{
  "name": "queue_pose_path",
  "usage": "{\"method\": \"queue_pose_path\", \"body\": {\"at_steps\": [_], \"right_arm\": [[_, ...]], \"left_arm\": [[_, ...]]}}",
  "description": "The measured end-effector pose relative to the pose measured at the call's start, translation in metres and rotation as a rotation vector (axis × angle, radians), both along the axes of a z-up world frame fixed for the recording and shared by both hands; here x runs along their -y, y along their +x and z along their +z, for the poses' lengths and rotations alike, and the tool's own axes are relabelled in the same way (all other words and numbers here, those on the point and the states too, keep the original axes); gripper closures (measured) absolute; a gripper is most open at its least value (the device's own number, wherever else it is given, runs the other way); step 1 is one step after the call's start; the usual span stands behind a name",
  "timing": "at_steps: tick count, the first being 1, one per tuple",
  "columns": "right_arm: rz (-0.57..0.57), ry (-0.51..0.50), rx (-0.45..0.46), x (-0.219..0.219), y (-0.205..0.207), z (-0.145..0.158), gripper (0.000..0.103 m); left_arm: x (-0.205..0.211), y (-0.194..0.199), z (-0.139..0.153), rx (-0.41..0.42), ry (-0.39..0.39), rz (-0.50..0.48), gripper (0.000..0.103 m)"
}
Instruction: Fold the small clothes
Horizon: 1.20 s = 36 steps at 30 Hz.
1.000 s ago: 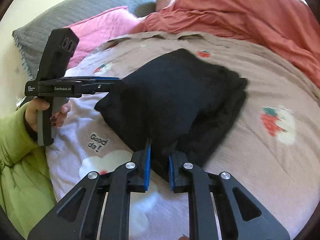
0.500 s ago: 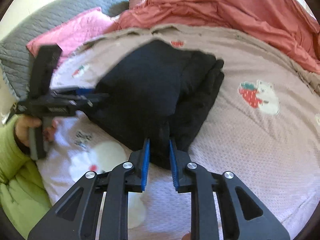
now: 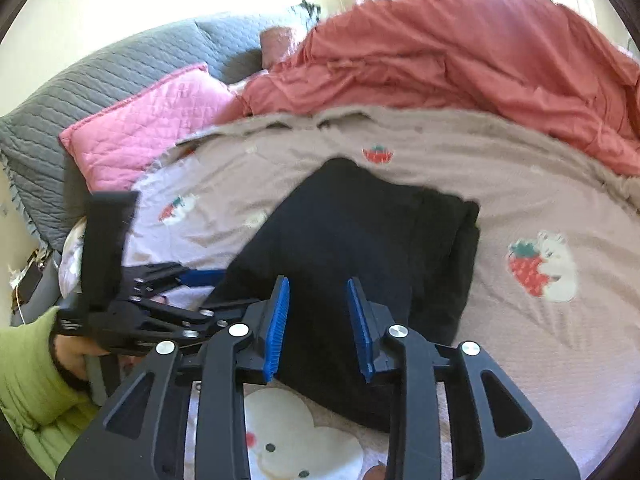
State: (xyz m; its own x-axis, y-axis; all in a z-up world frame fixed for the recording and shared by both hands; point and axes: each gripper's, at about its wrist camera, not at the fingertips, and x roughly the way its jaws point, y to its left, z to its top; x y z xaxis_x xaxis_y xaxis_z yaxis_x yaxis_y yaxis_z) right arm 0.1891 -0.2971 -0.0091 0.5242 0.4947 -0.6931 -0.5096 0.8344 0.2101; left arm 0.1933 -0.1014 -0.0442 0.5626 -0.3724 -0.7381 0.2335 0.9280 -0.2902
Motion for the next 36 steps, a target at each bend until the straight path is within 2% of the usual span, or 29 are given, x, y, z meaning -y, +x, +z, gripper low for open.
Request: {"method": "queue_pose_path", "body": {"at_steps": [2,3,7,10,12,16,20,23,25,26,29,36], "right_arm": [[-0.043,-0.062,-0.035,-0.001,0.005,-0.017,0.077],[-0.051,-0.062,-0.035,-0.001,0.005,-0.022,0.077],[-0.064,-0.097,-0.005,-0.006,0.0,-0.022,0.077],[-0.073,-0.08,0.0,-0.004,-0.004,-0.015,0.075],[-0.08,-0.063,0.007,-0.004,-0.006,-0.01,0.07],[-0.103,-0.046,0.036,0.0,-0.016,0.003,0.047],[-0.142,-0.02,0.069,0.01,-0.026,0.016,0.032],[-0.168,0.0,0.104,0.017,-0.034,0.026,0.028],[-0.201,0.013,0.134,0.022,-0.041,0.033,0.014],[-0.214,0.015,0.154,0.024,-0.044,0.037,0.012],[-0.238,0.025,0.193,0.026,-0.053,0.048,0.007],[-0.29,0.016,0.279,0.025,-0.078,0.068,0.005]], "left_arm": [[-0.001,-0.001,0.0,-0.002,-0.007,-0.003,0.036],[-0.002,-0.001,0.0,-0.001,-0.006,-0.004,0.036],[-0.004,-0.003,0.001,0.0,-0.01,0.001,0.036],[-0.008,-0.006,0.004,0.006,-0.013,0.011,0.036],[-0.012,-0.008,0.008,0.012,-0.011,0.021,0.035],[-0.021,-0.012,0.015,0.014,-0.02,0.051,0.029],[-0.03,-0.018,0.023,0.016,-0.014,0.084,0.024],[-0.037,-0.025,0.029,0.026,-0.007,0.11,0.017],[-0.041,-0.03,0.034,0.036,0.0,0.123,0.014],[-0.041,-0.032,0.036,0.042,0.003,0.128,0.01],[-0.045,-0.041,0.048,0.08,0.022,0.153,0.01],[-0.048,-0.061,0.069,0.138,0.057,0.176,0.01]]}}
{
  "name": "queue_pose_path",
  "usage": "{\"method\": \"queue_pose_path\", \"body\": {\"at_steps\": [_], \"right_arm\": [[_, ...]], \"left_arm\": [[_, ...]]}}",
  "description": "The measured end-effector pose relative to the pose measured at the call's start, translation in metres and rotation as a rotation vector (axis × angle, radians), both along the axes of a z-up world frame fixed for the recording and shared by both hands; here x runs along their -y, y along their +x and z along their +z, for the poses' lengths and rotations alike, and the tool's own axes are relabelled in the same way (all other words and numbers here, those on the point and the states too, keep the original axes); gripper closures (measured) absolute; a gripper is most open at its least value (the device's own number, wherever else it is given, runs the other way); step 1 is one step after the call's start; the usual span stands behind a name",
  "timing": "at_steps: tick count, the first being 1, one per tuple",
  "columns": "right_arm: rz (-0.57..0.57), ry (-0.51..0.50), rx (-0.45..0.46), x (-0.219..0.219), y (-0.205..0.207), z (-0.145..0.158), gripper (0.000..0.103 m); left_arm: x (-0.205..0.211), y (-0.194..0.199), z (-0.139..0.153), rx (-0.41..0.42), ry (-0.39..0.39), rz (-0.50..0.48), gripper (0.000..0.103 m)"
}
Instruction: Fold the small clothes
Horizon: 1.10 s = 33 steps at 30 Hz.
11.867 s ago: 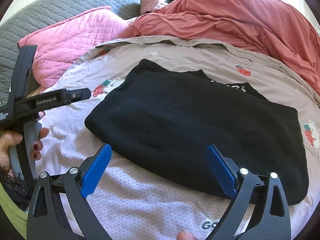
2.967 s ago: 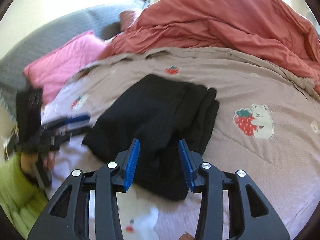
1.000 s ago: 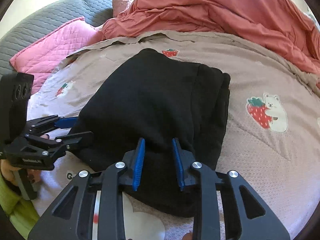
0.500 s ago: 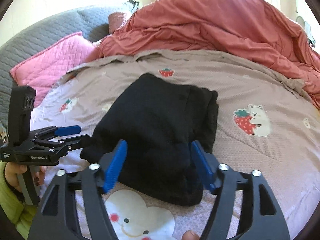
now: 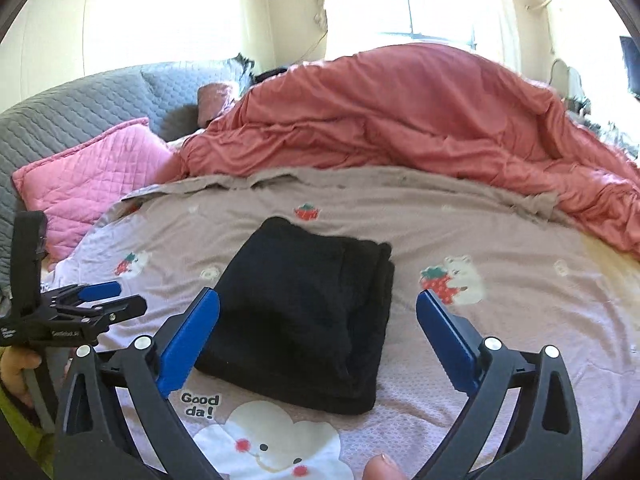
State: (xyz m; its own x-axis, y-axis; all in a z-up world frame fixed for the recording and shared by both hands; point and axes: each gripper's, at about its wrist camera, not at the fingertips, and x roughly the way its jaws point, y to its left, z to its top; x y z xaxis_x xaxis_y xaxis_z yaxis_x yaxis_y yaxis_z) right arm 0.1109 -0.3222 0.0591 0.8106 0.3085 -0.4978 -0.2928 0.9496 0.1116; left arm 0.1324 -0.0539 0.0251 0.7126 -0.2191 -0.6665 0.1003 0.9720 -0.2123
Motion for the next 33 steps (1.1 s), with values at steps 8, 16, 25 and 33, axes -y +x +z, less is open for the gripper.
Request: {"method": "queue_pose_path", "body": {"at_steps": [8,16,25,33], "right_arm": [[-0.074,-0.053,0.018,-0.003,-0.037,-0.003,0.005],[-0.143,-0.065,-0.074,-0.009,-0.061,-0.04,0.005],[-0.16,-0.064,-0.156,-0.02,-0.068,-0.063,0.005],[-0.157,-0.057,-0.176,-0.017,-0.064,-0.064,0.005]], "left_arm": [[-0.005,-0.029,0.0,-0.018,0.031,0.01,0.01],[-0.009,-0.063,-0.013,-0.052,0.033,0.013,0.01],[-0.006,-0.074,-0.031,-0.085,0.036,0.009,0.01],[-0.01,-0.073,-0.031,-0.09,0.019,0.018,0.009]]}}
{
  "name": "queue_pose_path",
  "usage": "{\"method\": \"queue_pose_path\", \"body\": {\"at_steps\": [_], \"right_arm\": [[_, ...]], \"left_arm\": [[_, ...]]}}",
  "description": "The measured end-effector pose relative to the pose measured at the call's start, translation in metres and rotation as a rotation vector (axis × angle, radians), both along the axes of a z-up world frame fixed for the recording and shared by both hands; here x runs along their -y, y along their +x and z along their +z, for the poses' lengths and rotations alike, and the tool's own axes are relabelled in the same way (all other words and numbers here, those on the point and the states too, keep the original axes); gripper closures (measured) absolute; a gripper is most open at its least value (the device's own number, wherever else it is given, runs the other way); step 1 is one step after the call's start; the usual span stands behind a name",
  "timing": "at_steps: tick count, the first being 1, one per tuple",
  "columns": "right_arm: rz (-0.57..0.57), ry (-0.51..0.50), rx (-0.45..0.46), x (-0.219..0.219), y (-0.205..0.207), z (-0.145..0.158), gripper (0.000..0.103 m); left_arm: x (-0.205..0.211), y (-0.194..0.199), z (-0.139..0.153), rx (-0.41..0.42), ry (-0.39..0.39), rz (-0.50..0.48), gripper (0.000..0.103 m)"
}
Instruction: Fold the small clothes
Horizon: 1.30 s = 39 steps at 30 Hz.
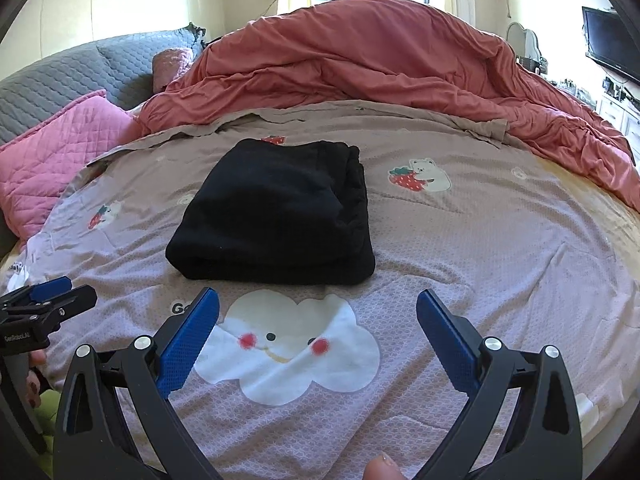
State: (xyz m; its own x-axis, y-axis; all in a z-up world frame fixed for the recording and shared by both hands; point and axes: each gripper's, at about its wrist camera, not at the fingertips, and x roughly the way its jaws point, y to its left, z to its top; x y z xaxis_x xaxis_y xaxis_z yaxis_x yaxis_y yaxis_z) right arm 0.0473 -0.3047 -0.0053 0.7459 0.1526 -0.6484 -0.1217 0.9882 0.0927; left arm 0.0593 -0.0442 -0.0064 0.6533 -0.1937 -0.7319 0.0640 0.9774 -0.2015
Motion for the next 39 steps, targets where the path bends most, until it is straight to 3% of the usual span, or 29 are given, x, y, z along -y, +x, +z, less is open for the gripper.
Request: {"method": "queue_pose_path", "body": {"at_steps": [39], "right_arm": [[0.02,0.005,-0.001,-0.0067,-0.0039,-0.0005,0.005]], "left_arm": [[-0.0044,-0.0019,0.003,0.0,0.034,0.032,0.01]]}}
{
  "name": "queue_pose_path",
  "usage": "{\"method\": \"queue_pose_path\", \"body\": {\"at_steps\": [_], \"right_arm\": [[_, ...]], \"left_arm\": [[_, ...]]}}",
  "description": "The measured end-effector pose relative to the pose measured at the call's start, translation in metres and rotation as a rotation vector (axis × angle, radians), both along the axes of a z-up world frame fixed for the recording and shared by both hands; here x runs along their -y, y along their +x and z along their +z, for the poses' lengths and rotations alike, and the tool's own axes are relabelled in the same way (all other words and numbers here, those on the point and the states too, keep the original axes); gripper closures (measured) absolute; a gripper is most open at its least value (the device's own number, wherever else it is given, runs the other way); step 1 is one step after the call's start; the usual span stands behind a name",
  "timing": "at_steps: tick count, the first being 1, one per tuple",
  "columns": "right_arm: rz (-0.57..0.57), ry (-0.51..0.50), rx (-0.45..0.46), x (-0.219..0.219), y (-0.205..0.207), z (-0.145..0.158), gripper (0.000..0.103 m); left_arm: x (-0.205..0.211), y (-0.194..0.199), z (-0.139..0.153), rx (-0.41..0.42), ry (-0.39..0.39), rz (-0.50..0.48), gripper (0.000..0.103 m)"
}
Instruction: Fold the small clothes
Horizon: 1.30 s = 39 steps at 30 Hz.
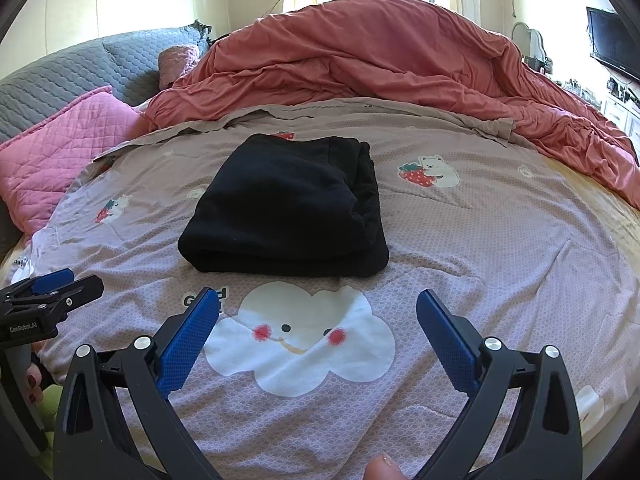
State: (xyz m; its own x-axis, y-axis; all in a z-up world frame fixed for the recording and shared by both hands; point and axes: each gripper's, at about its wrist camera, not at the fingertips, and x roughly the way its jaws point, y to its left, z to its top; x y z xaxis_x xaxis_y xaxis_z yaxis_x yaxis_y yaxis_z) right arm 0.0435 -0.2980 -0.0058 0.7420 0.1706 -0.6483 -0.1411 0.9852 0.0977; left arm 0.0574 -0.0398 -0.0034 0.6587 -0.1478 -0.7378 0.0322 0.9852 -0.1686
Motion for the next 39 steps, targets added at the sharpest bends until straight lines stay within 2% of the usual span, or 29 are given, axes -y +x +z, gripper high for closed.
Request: {"method": "queue_pose_path", "body": {"at_steps": [39], "right_arm": [[0.003,-0.008,0.003,-0.0067,-0.0006,0.0045,0.005]], "left_arm": [[0.0014,-0.0006,-0.0003,-0.016,0.031,0.014,0.01]]}}
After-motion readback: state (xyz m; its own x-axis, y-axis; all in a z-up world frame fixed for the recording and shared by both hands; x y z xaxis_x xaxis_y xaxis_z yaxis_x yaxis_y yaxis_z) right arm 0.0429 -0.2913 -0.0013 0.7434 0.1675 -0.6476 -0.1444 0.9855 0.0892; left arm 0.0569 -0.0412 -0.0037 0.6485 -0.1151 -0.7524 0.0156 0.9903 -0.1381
